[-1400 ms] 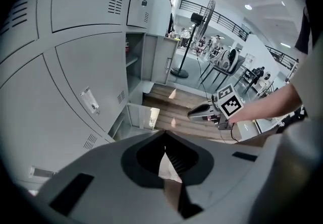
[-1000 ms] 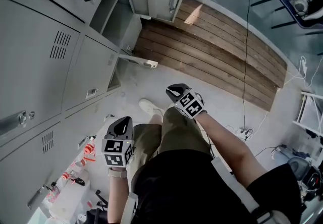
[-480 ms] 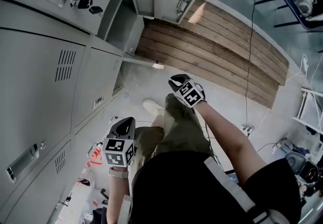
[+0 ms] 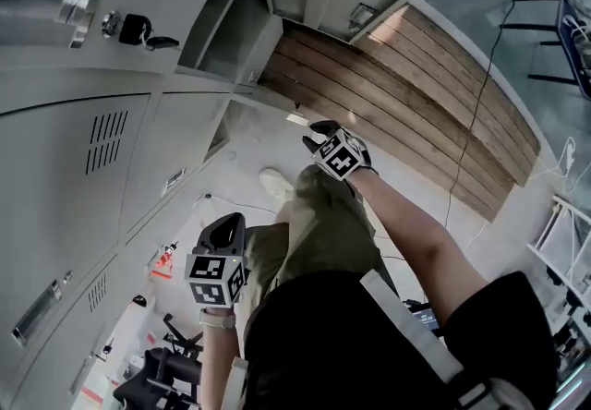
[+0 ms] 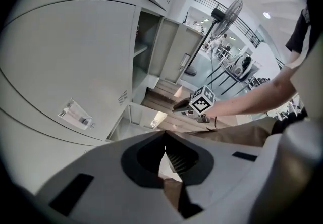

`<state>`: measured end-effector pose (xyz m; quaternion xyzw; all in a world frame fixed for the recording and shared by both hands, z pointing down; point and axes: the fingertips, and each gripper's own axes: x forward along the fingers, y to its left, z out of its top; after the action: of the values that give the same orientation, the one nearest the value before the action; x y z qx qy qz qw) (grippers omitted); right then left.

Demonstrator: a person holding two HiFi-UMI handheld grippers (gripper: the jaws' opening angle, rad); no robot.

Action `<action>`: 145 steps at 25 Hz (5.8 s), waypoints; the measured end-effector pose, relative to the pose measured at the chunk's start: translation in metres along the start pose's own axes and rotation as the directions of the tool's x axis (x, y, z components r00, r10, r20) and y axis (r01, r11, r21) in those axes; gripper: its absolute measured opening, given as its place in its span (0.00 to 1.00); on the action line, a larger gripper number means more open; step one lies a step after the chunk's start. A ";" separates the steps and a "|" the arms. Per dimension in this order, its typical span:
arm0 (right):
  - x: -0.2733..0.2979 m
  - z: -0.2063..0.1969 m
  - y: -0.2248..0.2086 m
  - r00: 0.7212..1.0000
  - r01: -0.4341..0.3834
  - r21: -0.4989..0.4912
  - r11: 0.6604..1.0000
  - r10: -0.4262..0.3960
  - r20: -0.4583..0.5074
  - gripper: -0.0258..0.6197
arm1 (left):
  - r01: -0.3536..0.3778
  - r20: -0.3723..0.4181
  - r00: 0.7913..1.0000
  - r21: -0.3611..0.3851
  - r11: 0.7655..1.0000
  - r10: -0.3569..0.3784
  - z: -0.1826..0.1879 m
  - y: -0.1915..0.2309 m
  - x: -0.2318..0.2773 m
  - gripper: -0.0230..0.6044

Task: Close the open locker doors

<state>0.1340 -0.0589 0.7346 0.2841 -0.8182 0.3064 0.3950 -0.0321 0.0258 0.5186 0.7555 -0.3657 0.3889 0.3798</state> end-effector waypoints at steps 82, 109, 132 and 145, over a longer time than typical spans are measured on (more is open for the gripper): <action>0.166 -0.032 0.130 0.970 -0.111 -0.002 0.994 0.108 -0.217 0.27 | -0.083 -0.092 0.994 -0.195 0.977 0.066 -0.188 0.075 -0.049 0.05; 0.241 0.049 0.230 0.981 -0.180 -0.133 0.975 0.168 -0.099 0.33 | -0.054 -0.124 0.992 -0.144 0.988 0.036 -0.232 0.123 -0.067 0.05; 0.262 0.075 0.242 0.978 -0.206 -0.245 0.947 0.193 -0.078 0.47 | -0.075 -0.110 0.992 -0.086 0.993 0.066 -0.221 0.138 -0.063 0.05; 0.217 0.058 0.218 0.979 -0.203 -0.168 0.965 0.194 -0.066 0.47 | -0.071 -0.114 0.992 -0.070 0.995 0.063 -0.201 0.118 -0.059 0.05</action>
<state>-0.1618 -0.0073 0.8233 0.1575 -0.8562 0.2788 0.4055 -0.2200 0.1610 0.5835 0.7054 -0.3832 0.4290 0.4142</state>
